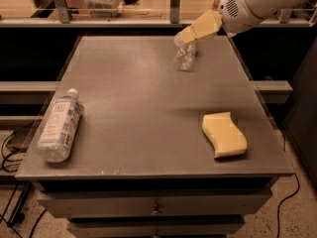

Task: Move water bottle near blue plastic bottle

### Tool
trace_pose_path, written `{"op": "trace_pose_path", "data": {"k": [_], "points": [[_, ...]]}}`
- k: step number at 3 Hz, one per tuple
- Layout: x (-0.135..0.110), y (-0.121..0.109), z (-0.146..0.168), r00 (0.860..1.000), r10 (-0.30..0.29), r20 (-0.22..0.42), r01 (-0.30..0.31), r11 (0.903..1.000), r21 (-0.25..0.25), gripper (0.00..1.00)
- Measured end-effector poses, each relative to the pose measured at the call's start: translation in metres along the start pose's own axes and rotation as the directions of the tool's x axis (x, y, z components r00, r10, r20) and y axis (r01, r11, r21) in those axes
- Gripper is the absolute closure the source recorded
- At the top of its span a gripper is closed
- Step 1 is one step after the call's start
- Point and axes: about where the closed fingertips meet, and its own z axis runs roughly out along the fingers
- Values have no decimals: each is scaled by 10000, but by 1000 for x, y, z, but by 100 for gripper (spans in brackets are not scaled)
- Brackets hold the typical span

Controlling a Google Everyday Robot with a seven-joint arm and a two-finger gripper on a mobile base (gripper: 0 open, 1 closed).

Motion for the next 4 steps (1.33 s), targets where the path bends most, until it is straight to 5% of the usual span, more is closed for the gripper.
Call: {"op": "trace_pose_path", "data": {"k": [2, 4], "points": [[-12, -4, 38, 9839, 1718, 498, -1732, 9846, 249, 0], [-48, -40, 77, 9487, 2752, 1559, -2916, 9519, 941, 0]]}}
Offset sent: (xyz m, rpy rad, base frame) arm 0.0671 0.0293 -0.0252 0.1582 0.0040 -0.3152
